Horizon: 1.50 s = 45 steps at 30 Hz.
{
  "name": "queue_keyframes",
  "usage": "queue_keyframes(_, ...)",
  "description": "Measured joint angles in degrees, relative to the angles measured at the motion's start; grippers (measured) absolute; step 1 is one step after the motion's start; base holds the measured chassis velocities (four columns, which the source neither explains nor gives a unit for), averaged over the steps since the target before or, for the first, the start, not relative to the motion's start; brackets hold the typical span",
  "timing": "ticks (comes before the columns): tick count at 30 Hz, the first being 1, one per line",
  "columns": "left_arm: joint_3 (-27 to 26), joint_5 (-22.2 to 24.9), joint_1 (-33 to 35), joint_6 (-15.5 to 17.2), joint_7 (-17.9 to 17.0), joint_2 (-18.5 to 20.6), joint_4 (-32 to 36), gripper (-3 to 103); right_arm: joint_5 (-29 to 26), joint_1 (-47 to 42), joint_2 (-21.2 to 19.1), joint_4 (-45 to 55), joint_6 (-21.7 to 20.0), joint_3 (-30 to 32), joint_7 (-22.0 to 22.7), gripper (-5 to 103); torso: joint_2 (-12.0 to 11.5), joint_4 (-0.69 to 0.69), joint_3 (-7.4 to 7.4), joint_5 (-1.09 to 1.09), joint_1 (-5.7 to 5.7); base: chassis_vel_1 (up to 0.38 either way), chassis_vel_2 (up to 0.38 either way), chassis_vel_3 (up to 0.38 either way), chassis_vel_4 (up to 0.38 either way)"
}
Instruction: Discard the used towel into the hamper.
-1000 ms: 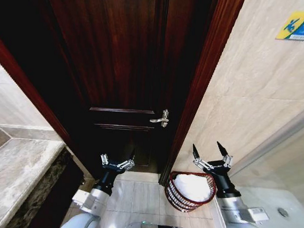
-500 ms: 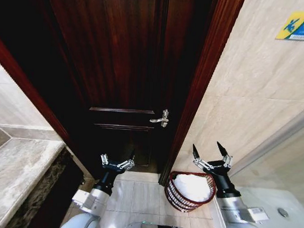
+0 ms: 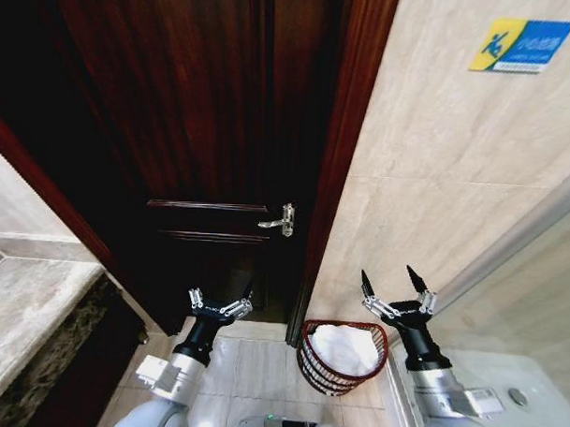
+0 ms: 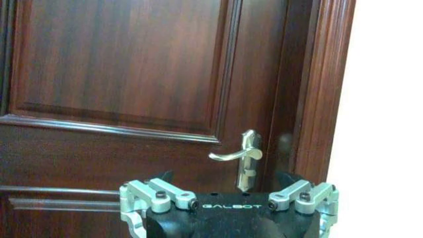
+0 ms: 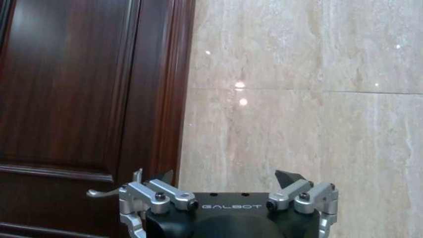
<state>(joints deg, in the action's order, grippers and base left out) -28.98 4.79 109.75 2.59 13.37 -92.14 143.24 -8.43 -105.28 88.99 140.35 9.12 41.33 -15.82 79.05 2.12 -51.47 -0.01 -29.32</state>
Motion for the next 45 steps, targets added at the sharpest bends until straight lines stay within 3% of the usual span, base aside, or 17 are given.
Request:
queue_keyframes(19,0.0,0.0,0.0,0.0,0.0,0.0,0.0,100,0.0,0.0,0.0,0.0,0.0,0.0,0.0,100,0.0,0.00,0.00,0.02,-0.01,0.026,0.008,-0.024,0.008)
queue_keyframes(45,0.0,0.0,0.0,0.0,0.0,0.0,0.0,100,0.0,0.0,0.0,0.0,0.0,0.0,0.0,100,0.0,0.01,0.00,0.00,0.01,0.127,-0.135,-0.126,0.140)
